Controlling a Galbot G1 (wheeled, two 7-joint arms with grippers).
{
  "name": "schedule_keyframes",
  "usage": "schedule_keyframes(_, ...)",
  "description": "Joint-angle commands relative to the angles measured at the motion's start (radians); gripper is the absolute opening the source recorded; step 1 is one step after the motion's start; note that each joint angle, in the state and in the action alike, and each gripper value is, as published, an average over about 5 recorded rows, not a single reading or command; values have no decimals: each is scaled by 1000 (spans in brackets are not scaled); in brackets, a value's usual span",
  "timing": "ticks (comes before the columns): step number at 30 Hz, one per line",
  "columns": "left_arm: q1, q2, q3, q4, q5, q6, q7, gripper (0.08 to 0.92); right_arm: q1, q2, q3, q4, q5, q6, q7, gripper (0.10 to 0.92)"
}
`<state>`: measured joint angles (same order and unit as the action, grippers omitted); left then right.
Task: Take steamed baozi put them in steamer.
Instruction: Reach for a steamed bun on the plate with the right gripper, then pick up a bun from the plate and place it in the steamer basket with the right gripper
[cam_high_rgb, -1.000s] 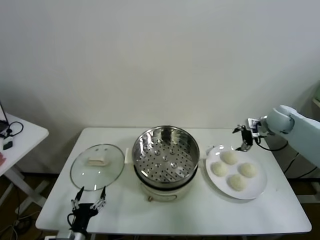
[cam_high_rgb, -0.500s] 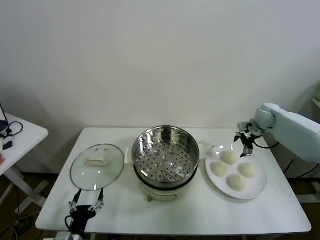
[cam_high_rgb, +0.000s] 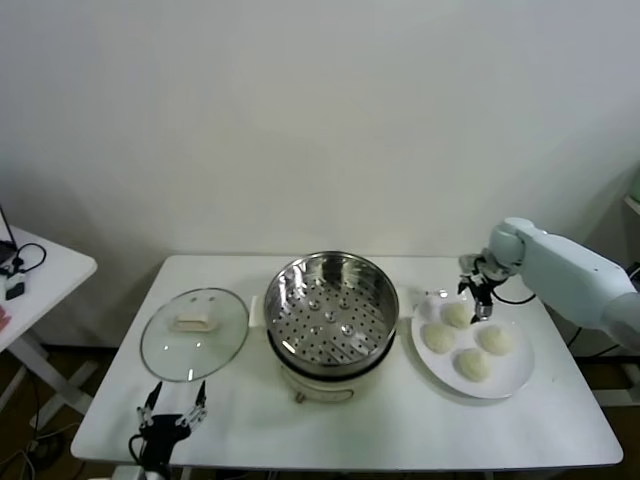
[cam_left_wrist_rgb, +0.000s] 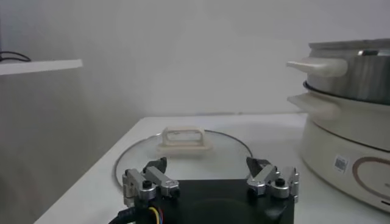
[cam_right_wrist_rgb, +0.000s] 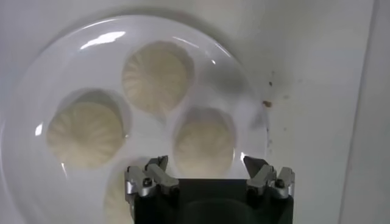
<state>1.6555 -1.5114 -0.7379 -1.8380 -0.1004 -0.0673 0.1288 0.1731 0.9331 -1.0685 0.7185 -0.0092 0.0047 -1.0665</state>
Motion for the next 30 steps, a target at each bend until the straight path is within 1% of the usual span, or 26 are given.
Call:
schedule_keyframes(1,-3,3,1,10,5,-1,0,823,-29,27,31,-54,-22,8,-1,823)
schedule_keyframes(10,-8,4,1,19,12,-3,4,823,-31,42,47,-88,-33,18,-1,822)
schedule_keyframes(13,-8,5,1,20,14,-4,6,823,-33,45,56,-94,-30,17,-3,807)
schedule_keyframes(25,-6,4,-3,24,19,-6,5,823,-39,46,67,-83,-25,18,-17,650)
schedule_keyframes(30,-5,4,-2,22,22,-6,4,823,-25,39,58,-61,-18,21,-21,628)
